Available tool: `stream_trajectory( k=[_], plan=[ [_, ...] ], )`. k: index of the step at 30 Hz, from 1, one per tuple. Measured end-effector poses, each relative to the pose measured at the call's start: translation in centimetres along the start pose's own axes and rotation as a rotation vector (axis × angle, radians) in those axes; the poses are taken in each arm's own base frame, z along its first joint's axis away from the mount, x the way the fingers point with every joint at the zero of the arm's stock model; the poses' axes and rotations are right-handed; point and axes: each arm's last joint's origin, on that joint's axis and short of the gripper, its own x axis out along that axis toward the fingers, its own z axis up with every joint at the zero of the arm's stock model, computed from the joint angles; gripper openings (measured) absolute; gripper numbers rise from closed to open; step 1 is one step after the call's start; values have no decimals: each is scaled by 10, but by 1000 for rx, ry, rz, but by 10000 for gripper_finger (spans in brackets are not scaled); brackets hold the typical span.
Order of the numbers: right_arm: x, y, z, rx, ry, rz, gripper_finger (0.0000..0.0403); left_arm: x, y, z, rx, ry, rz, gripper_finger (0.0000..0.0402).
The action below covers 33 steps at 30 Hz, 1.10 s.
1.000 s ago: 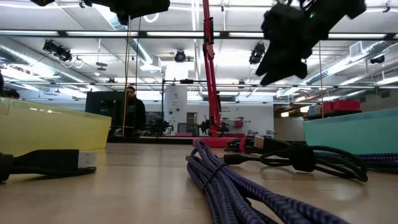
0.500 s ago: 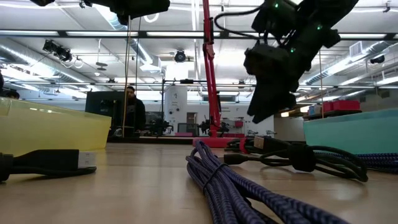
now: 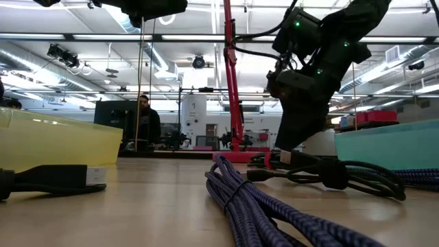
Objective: Pick & Place USB Port
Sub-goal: Put the black USB cable with the red tape into the yellow transparent bin
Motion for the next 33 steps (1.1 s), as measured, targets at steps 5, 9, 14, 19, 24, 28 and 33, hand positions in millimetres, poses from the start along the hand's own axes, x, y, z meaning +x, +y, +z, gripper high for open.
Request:
stream_trajectory(
  k=[5,9,14,19,24,28,33],
  plan=[
    [8,0,-1,0,7,-4,185,0,0,0,0,0,0,85],
    [14,-1,-3,-3,19,-4,184,0,0,0,1,0,-3,85],
    [19,-2,-5,-25,38,-4,143,0,0,0,1,0,-3,85],
    [20,-1,-3,-45,40,20,25,0,0,0,-1,0,-3,85],
    [13,-3,6,-82,22,60,20,0,0,0,-25,0,-2,85],
    [-8,-2,32,-128,-92,85,20,0,0,0,-44,0,-2,85],
    [-52,7,71,-229,-330,123,20,0,0,4,-72,-35,-33,85]
  ],
)
